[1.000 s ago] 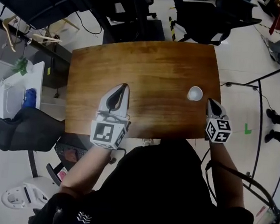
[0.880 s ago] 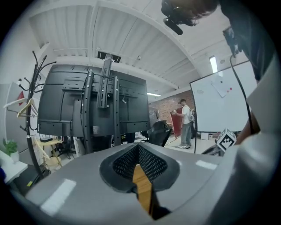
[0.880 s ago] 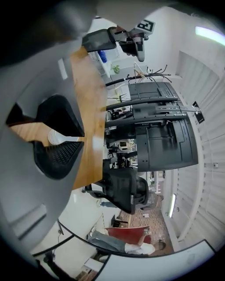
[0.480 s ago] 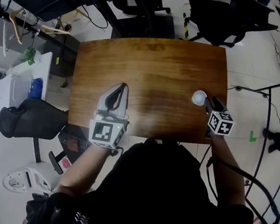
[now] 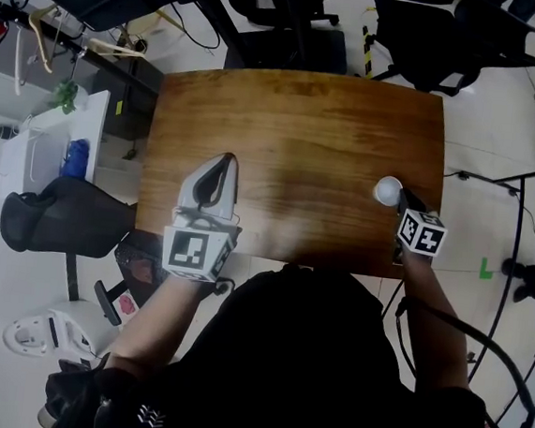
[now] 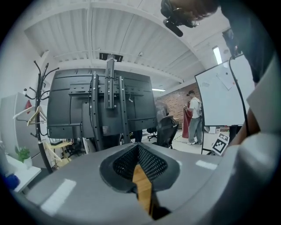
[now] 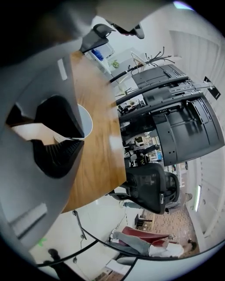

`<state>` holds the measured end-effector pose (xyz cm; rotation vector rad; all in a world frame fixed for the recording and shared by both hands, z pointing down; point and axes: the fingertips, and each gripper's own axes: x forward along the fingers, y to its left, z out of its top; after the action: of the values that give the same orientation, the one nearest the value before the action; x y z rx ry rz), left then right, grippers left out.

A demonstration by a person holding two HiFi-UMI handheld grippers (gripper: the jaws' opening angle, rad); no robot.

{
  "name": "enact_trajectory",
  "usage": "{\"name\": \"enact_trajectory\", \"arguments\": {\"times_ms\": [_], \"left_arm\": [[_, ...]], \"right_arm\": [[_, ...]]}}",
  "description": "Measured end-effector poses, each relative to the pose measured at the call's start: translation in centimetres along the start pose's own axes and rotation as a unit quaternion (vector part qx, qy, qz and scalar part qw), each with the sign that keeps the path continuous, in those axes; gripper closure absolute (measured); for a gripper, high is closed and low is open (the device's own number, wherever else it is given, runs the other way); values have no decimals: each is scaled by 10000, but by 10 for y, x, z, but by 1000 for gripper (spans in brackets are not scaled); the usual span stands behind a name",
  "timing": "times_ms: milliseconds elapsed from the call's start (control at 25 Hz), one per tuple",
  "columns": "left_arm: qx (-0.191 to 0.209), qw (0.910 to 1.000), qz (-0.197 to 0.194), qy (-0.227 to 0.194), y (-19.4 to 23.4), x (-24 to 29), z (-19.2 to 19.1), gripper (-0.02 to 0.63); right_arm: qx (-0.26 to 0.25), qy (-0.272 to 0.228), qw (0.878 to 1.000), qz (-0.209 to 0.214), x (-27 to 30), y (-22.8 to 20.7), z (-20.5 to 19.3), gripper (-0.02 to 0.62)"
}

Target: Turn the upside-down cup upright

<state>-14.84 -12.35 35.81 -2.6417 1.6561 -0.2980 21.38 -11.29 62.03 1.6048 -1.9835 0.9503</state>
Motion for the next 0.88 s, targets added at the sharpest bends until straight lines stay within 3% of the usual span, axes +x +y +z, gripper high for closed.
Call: {"name": "enact_trajectory", "arguments": {"times_ms": [480,640,800,880], "left_arm": [[108,9999,61,-30,3,-5,5,606],[143,9999,69,-2,2,-8,3,606],[106,9998,141,3,5,-11,7,606],[119,9998,131,-30,4,-12,8,606]], "right_arm": [[-76,13,9999,87,8,8,1,575],[-850,-146,9958,-296,2,7,10,578],[-1735,-276,9798,-952,-11,-1,22,579],[-2000,-171,9741,-1038,-13,2,19,578]]}}
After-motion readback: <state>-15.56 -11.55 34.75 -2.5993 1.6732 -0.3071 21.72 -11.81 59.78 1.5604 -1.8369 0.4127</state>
